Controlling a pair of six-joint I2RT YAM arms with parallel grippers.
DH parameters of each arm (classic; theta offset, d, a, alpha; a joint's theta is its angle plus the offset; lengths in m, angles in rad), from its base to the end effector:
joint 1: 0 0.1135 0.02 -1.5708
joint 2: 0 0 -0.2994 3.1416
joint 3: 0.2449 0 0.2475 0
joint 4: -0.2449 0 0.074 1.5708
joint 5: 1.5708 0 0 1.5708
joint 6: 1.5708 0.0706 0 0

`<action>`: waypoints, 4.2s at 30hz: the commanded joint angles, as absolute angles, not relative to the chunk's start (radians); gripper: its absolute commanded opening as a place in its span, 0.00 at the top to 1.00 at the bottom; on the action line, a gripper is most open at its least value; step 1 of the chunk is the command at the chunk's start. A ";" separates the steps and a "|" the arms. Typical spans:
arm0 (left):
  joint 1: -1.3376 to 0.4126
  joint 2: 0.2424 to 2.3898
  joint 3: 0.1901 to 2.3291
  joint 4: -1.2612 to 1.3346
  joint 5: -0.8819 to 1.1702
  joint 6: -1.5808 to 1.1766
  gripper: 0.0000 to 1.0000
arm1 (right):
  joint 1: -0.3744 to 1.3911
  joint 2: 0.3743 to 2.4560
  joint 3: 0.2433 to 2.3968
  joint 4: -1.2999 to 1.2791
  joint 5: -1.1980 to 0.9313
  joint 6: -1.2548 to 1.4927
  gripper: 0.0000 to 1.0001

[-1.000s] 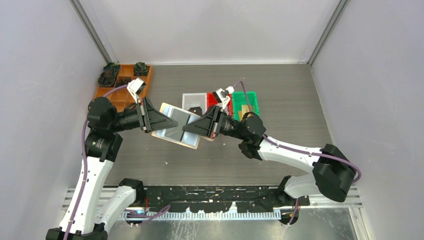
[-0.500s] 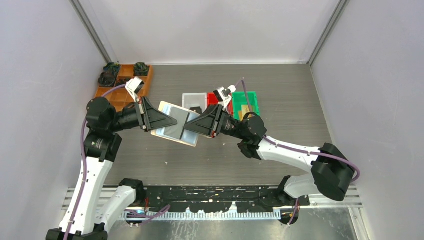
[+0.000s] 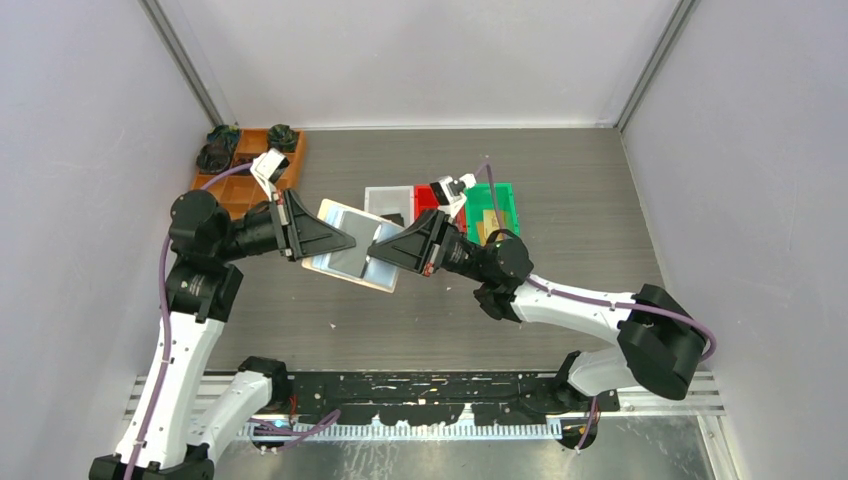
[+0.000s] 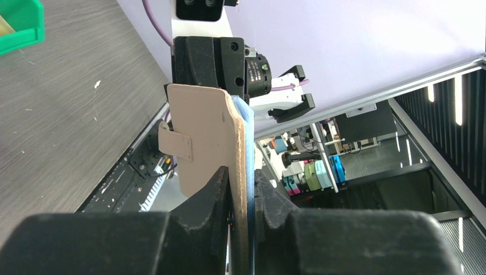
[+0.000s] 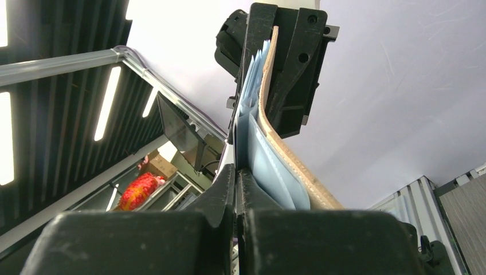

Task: Take the credit cards out of the card holder
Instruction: Remove the credit card from the card holder, then place the credit card in the storage box.

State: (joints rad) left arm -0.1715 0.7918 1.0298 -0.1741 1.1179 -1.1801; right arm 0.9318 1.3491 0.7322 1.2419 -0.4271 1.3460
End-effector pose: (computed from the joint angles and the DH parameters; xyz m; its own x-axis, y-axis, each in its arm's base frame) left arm 0.1207 -0.0853 0.4482 -0.8626 -0.2612 -0.4332 0.4233 0.0958 -0.9009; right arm 0.1536 0.2557 0.3965 -0.8297 0.3710 -0.4170 -0.5477 -0.3969 0.7365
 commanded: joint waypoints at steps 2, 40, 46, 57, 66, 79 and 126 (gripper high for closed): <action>-0.169 0.799 1.113 -0.126 1.110 -1.210 0.97 | 0.931 1.339 0.727 1.401 -0.405 1.371 0.99; -0.169 0.797 1.123 -0.122 1.135 -1.221 0.86 | 0.931 1.236 0.614 1.356 -0.352 1.332 0.99; -0.170 0.798 1.130 -0.131 1.130 -1.213 0.81 | 0.930 1.186 0.609 1.272 -0.362 1.297 0.99; -0.170 0.797 1.129 -0.140 1.123 -1.201 1.00 | 0.962 1.278 0.724 1.295 -0.400 1.329 0.61; -0.169 0.800 1.134 -0.166 1.121 -1.161 1.00 | 0.960 1.266 0.716 1.305 -0.387 1.341 0.86; -0.168 0.820 1.304 -0.532 1.129 -0.695 1.00 | 0.647 0.951 0.681 0.746 -0.566 1.263 0.99; -0.169 0.729 1.257 -0.410 1.203 -0.783 1.00 | 0.667 2.149 1.838 -0.433 -0.284 0.579 0.91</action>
State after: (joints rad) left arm -0.1699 0.7387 1.2541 -0.4675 1.1858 -0.7784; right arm 0.6476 2.1601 1.7779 -0.4438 -0.2928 0.5922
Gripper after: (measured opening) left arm 0.135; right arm 0.067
